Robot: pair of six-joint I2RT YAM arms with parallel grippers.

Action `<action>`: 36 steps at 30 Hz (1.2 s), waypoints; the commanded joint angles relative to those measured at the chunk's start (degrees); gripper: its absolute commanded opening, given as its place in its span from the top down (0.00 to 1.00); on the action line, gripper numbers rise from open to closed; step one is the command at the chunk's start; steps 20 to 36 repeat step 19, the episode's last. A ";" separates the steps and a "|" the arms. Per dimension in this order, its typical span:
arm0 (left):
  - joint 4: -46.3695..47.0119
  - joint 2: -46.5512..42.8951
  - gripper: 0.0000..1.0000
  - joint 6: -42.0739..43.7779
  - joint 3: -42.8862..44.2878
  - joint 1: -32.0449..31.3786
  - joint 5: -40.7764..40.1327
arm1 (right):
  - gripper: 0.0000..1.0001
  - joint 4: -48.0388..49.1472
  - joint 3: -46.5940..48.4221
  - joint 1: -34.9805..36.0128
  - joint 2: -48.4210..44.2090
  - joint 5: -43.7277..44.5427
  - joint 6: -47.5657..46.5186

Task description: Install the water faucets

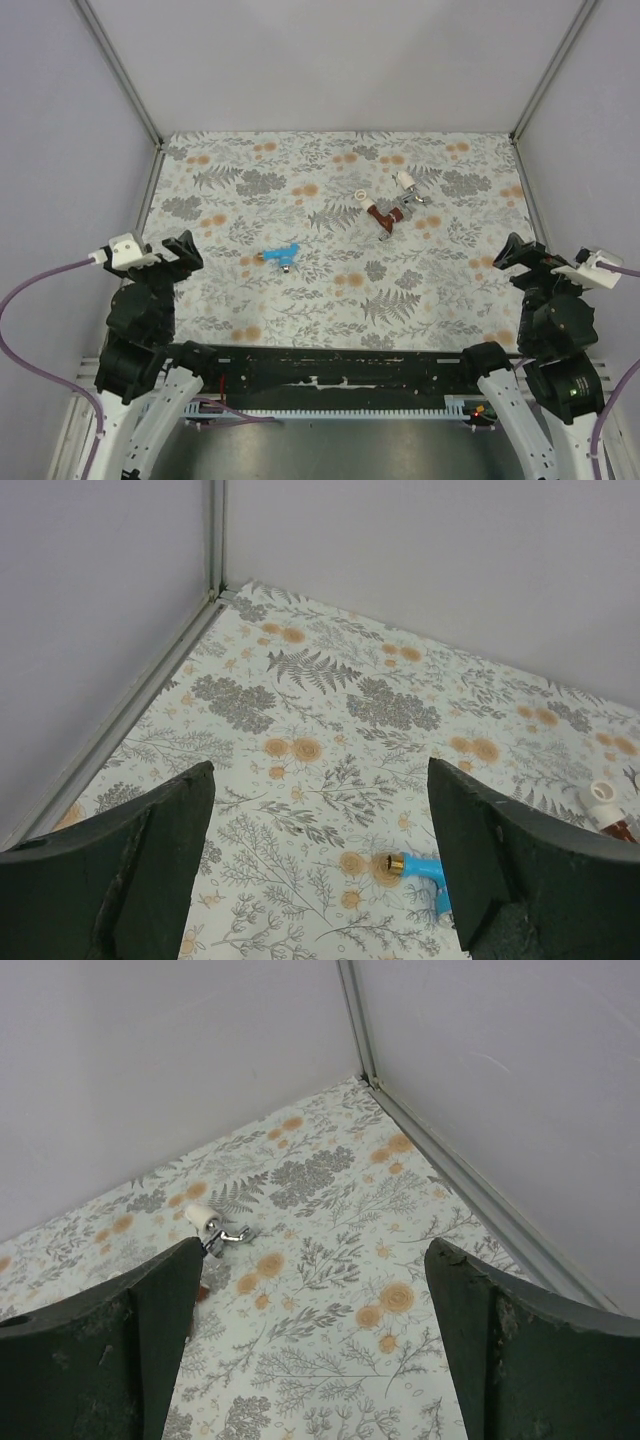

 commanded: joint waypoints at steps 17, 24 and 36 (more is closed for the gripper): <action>2.75 -4.51 0.07 1.53 -8.33 0.34 1.24 | 0.02 5.11 -5.61 -0.09 -4.95 -5.64 -4.47; 2.66 -4.16 0.07 1.79 -8.33 0.34 1.15 | 0.02 5.38 -5.78 -0.09 -4.95 -6.08 -4.65; 2.66 -4.16 0.07 1.79 -8.33 0.34 1.15 | 0.02 5.38 -5.78 -0.09 -4.95 -6.08 -4.65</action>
